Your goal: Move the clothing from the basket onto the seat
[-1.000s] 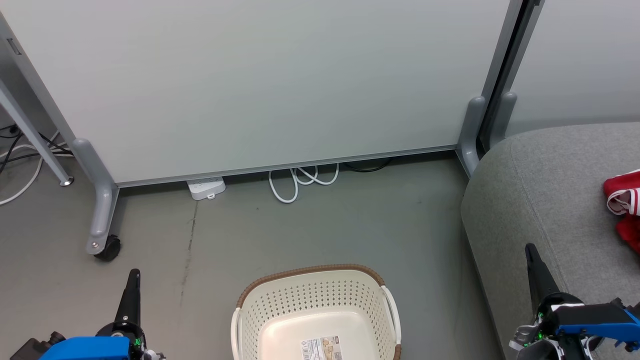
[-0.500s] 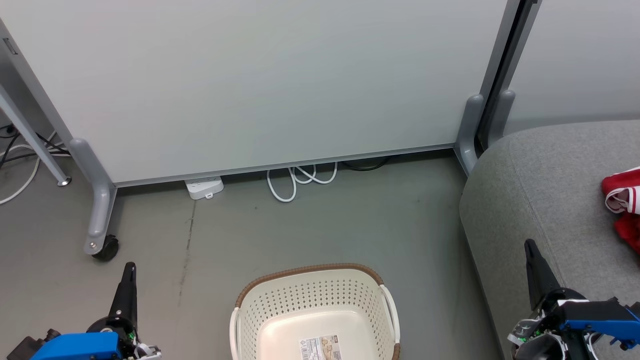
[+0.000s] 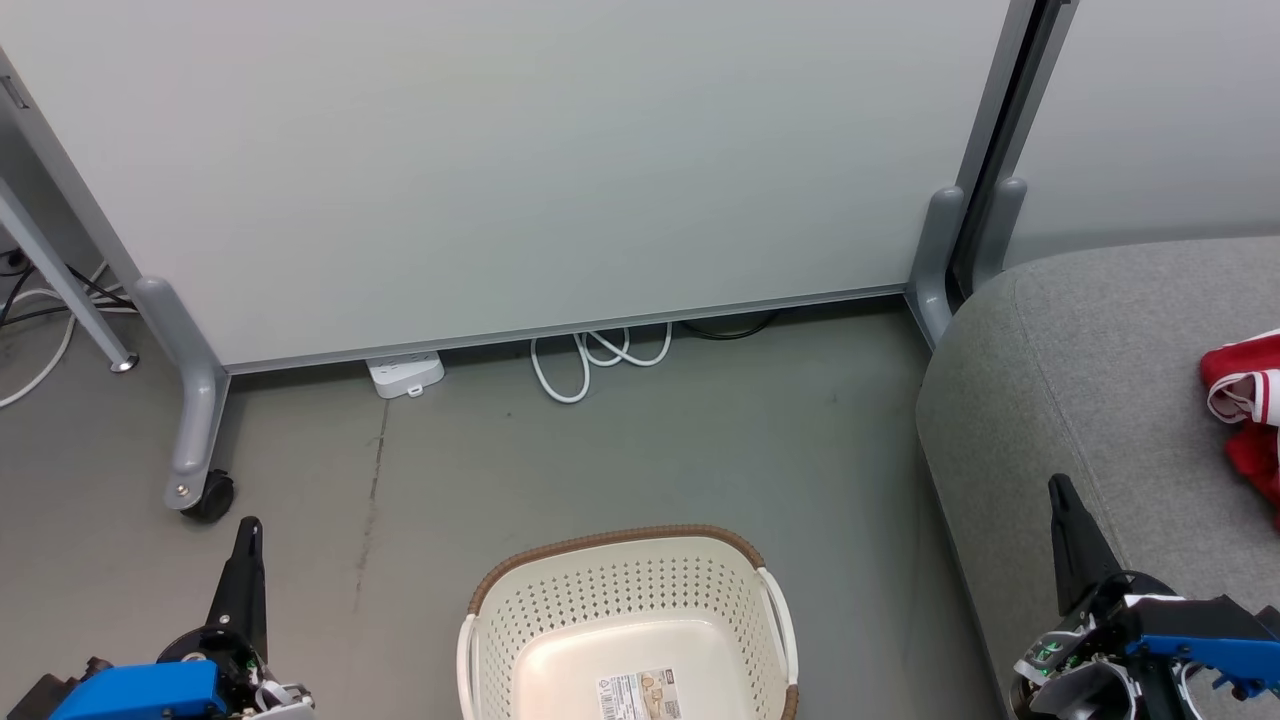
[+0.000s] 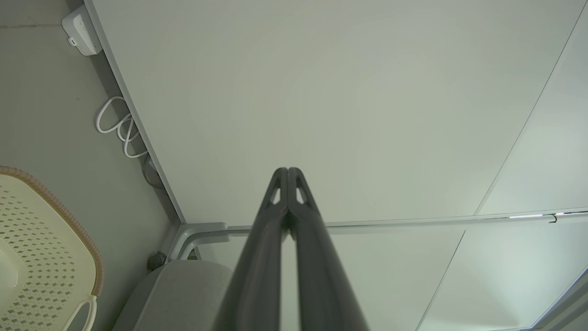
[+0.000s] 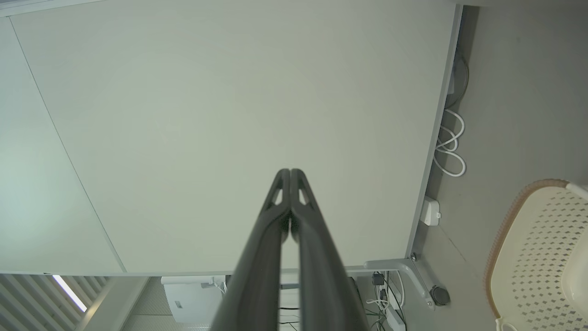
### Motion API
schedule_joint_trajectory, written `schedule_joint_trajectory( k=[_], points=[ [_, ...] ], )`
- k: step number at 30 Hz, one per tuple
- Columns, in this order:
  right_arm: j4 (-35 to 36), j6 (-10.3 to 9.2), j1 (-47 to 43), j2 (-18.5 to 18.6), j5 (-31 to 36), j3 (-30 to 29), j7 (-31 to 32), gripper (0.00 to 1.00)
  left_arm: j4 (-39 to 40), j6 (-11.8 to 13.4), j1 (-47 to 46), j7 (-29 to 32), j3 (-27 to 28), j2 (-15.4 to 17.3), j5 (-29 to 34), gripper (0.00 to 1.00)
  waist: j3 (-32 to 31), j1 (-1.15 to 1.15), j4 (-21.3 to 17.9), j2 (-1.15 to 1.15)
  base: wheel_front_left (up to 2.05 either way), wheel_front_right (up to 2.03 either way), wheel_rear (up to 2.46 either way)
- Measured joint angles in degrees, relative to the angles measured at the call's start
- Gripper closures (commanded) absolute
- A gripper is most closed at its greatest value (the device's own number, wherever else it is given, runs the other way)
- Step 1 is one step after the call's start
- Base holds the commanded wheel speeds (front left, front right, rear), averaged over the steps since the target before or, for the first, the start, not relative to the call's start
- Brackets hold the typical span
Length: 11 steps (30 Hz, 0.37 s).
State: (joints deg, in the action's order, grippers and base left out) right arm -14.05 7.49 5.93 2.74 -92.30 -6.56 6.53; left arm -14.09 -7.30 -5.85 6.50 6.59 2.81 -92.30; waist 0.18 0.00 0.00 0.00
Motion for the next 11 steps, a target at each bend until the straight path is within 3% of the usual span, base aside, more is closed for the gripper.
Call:
schedule_joint_trajectory(
  k=[11],
  points=[
    [0.0, 0.00, 0.0, 0.0, 0.0, 0.0, 0.0, 1.00, 0.0, 0.0, 0.0, 0.0, 0.0, 0.0, 0.0, 1.00, 0.0, 0.00, 0.0, 0.00, 0.00, 0.00, 0.00]
  ],
)
